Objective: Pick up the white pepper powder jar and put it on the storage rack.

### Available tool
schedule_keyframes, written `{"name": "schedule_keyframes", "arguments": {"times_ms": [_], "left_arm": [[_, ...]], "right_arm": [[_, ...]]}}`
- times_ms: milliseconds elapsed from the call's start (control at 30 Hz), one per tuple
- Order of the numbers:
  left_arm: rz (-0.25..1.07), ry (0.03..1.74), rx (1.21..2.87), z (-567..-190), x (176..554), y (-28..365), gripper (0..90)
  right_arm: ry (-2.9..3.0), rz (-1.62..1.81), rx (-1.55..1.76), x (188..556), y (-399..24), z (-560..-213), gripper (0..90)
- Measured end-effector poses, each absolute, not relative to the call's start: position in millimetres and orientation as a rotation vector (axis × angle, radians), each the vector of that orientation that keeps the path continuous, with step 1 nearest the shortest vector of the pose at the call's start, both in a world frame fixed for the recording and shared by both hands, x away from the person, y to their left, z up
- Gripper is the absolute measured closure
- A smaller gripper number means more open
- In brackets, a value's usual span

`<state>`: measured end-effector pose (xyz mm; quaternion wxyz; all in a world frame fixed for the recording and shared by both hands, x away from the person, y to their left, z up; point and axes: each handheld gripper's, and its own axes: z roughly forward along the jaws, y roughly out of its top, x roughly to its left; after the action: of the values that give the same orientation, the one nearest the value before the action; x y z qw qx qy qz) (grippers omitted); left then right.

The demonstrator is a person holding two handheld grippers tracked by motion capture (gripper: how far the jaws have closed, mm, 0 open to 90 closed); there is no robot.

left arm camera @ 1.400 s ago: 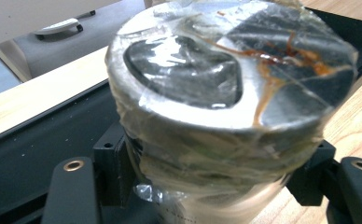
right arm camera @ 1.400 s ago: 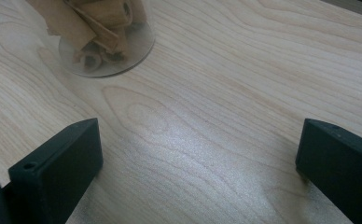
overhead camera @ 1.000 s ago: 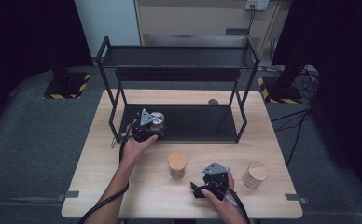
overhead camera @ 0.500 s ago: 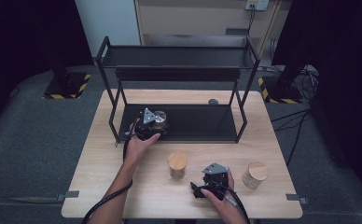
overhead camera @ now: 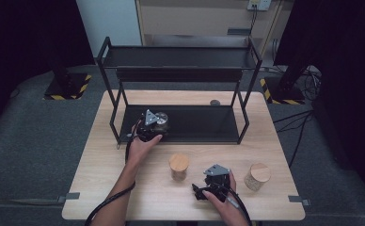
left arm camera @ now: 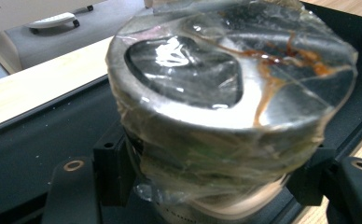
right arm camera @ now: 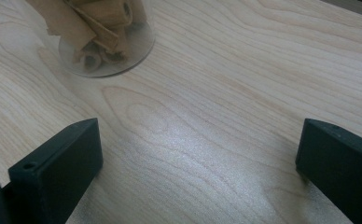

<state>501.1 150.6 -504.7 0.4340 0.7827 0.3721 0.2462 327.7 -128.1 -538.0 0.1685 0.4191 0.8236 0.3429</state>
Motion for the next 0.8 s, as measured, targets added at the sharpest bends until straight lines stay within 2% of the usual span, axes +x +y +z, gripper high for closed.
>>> {"name": "schedule_keyframes", "arguments": {"times_ms": [800], "left_arm": [[0.569, 0.972, 1.904, -508.3, 505.6, 156.0, 29.6]], "right_arm": [[2.342, 0.974, 1.192, 327.7, -128.1, -538.1, 0.4]]}}
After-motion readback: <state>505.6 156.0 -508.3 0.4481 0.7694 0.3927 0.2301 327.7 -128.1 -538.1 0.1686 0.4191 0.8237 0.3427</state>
